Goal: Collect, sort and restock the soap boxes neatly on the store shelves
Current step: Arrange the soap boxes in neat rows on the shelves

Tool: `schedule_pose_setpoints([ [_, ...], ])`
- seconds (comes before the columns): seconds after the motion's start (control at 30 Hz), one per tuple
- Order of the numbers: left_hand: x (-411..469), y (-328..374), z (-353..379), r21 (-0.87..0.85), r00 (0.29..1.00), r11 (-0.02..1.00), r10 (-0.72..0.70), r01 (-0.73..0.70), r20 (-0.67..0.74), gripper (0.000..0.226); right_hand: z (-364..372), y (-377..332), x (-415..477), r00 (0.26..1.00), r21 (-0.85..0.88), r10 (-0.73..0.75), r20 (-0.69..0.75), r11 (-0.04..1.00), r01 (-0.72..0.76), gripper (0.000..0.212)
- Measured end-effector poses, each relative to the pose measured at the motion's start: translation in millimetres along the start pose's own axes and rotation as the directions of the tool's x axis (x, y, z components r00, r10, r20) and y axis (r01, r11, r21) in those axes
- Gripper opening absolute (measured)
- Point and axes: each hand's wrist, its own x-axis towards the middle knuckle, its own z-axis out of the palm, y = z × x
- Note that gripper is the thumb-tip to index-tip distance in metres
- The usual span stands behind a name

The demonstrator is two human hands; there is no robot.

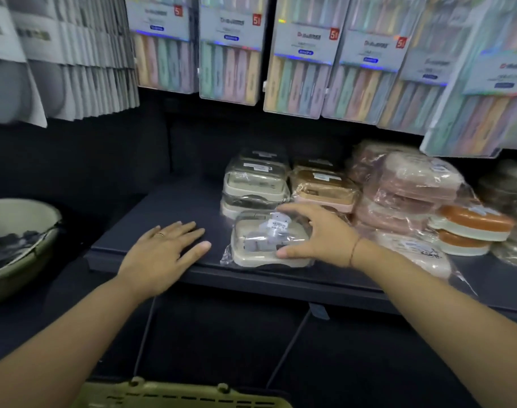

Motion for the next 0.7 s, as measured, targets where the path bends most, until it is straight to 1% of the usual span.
schedule_pose_setpoints([
  [0.07,0,1,1,0.003,1.000,1.000,0.000,0.000,0.006,0.119,-16,-8,10,0.986,0.047,-0.040,-0.160,0.998,0.048,0.088],
  [0.13,0,2,1,0.000,1.000,1.000,-0.001,0.001,0.011,0.120,-34,-11,35,0.948,0.074,-0.018,-0.319,0.996,0.044,0.083],
  [0.2,0,2,0,0.001,1.000,1.000,-0.001,0.001,0.006,0.122,-45,-9,70,0.923,0.057,0.040,-0.383,0.998,-0.019,0.084],
  [0.3,0,2,0,0.008,1.000,1.000,0.013,-0.013,-0.001,0.122,-51,0,123,0.918,0.013,0.107,-0.382,0.994,-0.111,0.085],
  [0.4,0,1,2,0.038,1.000,0.999,0.025,-0.024,-0.011,0.112,-51,8,160,0.924,-0.016,0.150,-0.353,0.986,-0.166,0.086],
  [0.53,0,2,3,0.051,1.000,0.998,0.026,-0.025,-0.013,0.105,-50,19,191,0.935,-0.046,0.173,-0.309,0.980,-0.196,0.080],
  [0.63,0,3,2,0.064,1.000,0.998,0.023,-0.022,-0.003,0.101,-49,31,204,0.924,-0.084,0.184,-0.335,0.971,-0.224,0.072],
  [0.7,-1,5,0,0.061,1.000,0.998,0.019,-0.018,-0.009,0.100,-48,36,208,0.914,-0.117,0.200,-0.352,0.960,-0.256,0.070],
])
